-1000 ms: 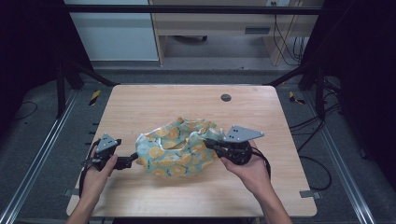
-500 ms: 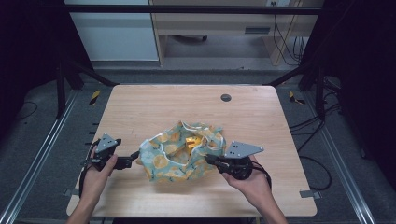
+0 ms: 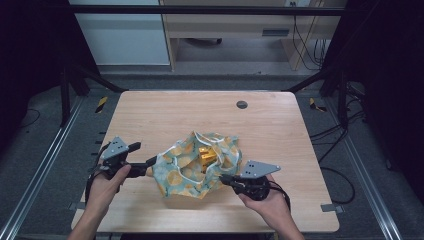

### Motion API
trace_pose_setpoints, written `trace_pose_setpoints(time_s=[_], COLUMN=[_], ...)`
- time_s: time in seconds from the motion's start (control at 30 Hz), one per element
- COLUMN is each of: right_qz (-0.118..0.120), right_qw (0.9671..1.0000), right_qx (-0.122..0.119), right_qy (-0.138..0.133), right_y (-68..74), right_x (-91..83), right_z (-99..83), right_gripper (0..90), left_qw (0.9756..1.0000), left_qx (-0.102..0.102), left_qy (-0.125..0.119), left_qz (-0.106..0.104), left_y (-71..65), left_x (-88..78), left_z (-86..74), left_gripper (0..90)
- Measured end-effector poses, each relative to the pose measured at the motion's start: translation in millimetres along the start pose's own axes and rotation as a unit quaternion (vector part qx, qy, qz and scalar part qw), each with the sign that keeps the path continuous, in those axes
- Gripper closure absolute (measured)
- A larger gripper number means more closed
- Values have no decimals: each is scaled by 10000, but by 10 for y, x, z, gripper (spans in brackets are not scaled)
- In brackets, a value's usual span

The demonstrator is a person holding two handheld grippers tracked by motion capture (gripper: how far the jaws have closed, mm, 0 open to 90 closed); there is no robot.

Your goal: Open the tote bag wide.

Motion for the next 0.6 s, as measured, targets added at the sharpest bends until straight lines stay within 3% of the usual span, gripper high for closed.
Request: trace_pose_setpoints(time_s=[0.27,0.33,0.4,0.47,0.5,0.57,0.6], right_qz=[20,18,16,2,-2,-33,-33], right_qw=[10000,10000,10000,10000,10000,9999,9999], right_qx=[28,26,28,40,38,47,47], right_qy=[57,76,79,78,76,108,108], right_y=[5,6,4,-3,-8,-17,-17], right_x=[31,39,40,39,40,42,42], right_z=[-53,-66,-68,-73,-76,-88,-88], right_gripper=[881,879,878,877,877,875,875], left_qw=[9983,9973,9961,9950,9951,9954,9959], left_qx=[108,133,228,376,440,432,433], left_qy=[505,656,802,875,845,811,753], left_qz=[-285,-303,-303,-306,-248,-265,-247], left_y=[-147,-178,-215,-246,-254,-262,-262], left_x=[194,234,255,246,233,202,178], left_z=[34,19,0,-17,-24,-35,-38], left_gripper=[178,271,298,492,541,732,732])
Point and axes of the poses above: each handheld gripper's, and its own axes: x roughly forward along the jaws, z roughly out of its top, y roughly to its left, the point moved 1 cm from there along x, roughly forward along the jaws, and after that the axes turned 3 degrees about -y, right-handed, at the moved point
